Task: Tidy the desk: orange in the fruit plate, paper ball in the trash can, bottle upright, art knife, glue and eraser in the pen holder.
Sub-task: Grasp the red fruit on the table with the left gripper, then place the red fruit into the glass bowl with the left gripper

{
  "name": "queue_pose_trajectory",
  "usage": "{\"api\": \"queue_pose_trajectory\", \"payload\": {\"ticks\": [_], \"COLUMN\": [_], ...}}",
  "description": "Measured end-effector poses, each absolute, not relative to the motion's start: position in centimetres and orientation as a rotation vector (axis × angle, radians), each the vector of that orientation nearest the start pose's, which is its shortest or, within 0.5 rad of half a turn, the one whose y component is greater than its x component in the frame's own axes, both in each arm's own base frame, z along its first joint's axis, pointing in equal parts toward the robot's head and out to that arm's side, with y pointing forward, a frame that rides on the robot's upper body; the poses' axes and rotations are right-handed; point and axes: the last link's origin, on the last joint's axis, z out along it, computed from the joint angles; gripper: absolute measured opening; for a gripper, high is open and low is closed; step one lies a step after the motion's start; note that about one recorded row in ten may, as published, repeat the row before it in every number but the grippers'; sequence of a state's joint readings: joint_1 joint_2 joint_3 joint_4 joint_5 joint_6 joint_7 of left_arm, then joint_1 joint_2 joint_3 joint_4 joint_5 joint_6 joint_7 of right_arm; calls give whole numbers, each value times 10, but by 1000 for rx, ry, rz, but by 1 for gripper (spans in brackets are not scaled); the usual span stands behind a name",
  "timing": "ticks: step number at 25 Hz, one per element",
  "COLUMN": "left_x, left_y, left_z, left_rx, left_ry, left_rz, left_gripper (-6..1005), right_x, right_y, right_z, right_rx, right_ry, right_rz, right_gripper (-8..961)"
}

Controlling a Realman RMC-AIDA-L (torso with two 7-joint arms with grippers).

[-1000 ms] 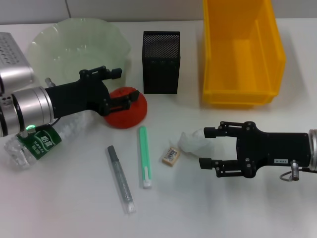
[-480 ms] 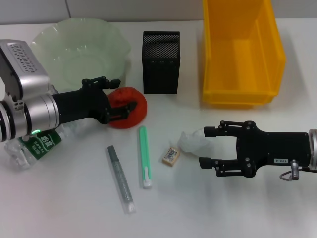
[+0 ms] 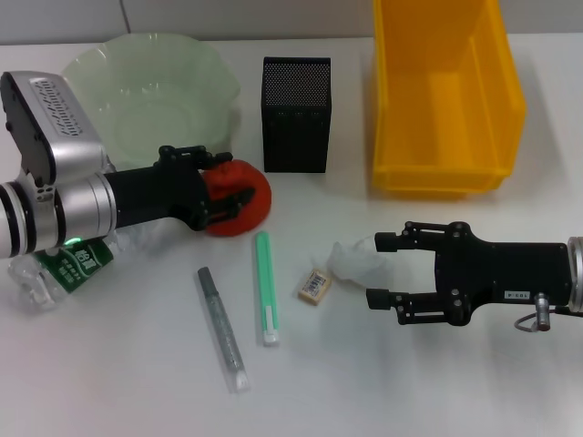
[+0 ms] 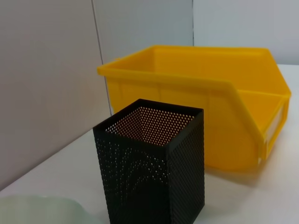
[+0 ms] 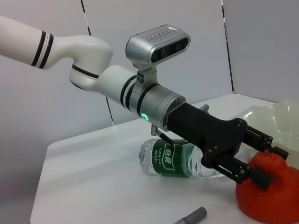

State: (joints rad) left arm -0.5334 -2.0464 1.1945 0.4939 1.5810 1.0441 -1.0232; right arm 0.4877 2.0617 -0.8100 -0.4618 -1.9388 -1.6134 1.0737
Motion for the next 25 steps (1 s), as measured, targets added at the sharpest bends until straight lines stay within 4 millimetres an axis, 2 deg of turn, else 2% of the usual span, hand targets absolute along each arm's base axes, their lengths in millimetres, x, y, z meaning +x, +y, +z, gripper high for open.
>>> {"api": "queue_pose_trajectory", "payload": {"ticks": [1,6,9,15,19,21,25], "left_x": [-274,-274,-274,-272,-269,-263,-265], "left_y": [359,360,360,356,354,349,349], "left_z": [-51,-50,-50,-47,-42,-17,1], "left_rx": [-2614,-2620,-2617,-2623,-2618,-2546,-2429], "left_ry": [-291,-284,-290,-305,-318,-362,-410], "left_rz": [-370,-356,-362,-419,-482,-717,-850], "left_gripper": [745,564,314,204,187,179,162], "right_x": [273,273,273,273,273,273,274], "right_y": [286,286,286,286,286,285,285], "right_z": [-36,-36,-36,-36,-36,-36,-36], "right_rx": [-2876,-2876,-2875,-2875,-2875,-2876,-2877], "right_ry": [408,410,412,414,415,417,418], "right_rz": [770,774,776,777,777,779,781], "right_gripper": [764,764,763,763,763,763,763]}}
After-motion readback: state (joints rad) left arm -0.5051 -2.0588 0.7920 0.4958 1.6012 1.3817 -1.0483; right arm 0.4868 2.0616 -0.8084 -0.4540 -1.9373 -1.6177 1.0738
